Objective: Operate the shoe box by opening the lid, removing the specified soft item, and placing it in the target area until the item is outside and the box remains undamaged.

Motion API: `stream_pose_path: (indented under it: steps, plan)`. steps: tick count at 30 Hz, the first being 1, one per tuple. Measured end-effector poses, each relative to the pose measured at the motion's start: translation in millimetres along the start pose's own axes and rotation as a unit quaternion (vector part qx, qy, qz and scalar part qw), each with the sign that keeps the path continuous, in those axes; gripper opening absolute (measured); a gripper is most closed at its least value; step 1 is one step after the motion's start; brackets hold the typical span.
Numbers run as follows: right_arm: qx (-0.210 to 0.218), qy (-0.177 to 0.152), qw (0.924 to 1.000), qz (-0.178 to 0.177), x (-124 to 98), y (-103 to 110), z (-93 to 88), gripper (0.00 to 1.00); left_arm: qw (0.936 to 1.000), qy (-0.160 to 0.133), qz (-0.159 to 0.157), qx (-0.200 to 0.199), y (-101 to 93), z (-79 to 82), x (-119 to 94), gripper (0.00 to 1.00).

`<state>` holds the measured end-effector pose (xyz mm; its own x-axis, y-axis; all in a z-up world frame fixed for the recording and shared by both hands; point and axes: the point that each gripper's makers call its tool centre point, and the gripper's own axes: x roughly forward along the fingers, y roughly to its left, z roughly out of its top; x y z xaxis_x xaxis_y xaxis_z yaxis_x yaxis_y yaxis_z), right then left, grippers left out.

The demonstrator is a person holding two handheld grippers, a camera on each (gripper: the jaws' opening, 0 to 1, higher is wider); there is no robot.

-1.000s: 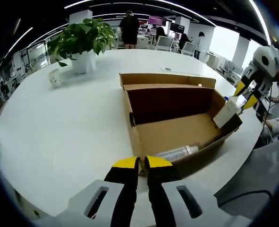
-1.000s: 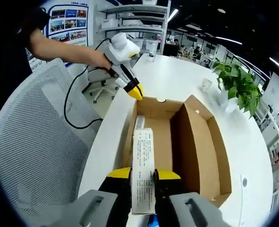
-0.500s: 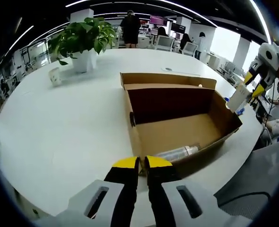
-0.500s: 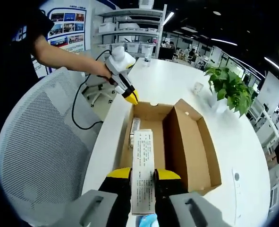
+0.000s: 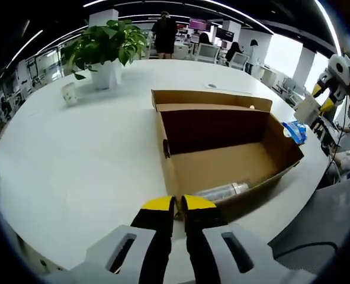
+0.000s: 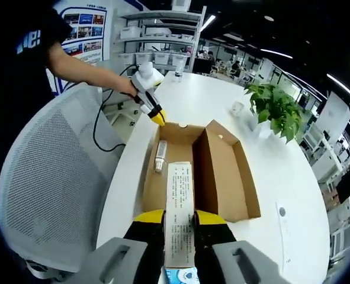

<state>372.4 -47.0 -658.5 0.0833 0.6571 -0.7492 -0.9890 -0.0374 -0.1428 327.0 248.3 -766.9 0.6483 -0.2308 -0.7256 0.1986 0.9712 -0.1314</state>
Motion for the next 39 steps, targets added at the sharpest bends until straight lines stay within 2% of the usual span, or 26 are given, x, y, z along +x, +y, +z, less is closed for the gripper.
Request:
stream_pose_path:
  steps: [19, 28, 39]
  plan:
    - [0.0, 0.027, 0.9989, -0.039, -49.9, -23.4, -51.8, 0.14, 1.0, 0.002, 0.0, -0.007, 0.3, 0.5, -0.8, 0.04]
    - [-0.001, 0.037, 0.9982, -0.047, -63.0, -31.4, -76.9, 0.14, 1.0, 0.004, 0.002, -0.007, 0.5, 0.6, -0.4, 0.04]
    - [0.004, 0.061, 0.9966, -0.056, -71.2, -45.8, -117.8, 0.14, 1.0, 0.004, 0.005, -0.006, 0.9, 0.8, -0.4, 0.04]
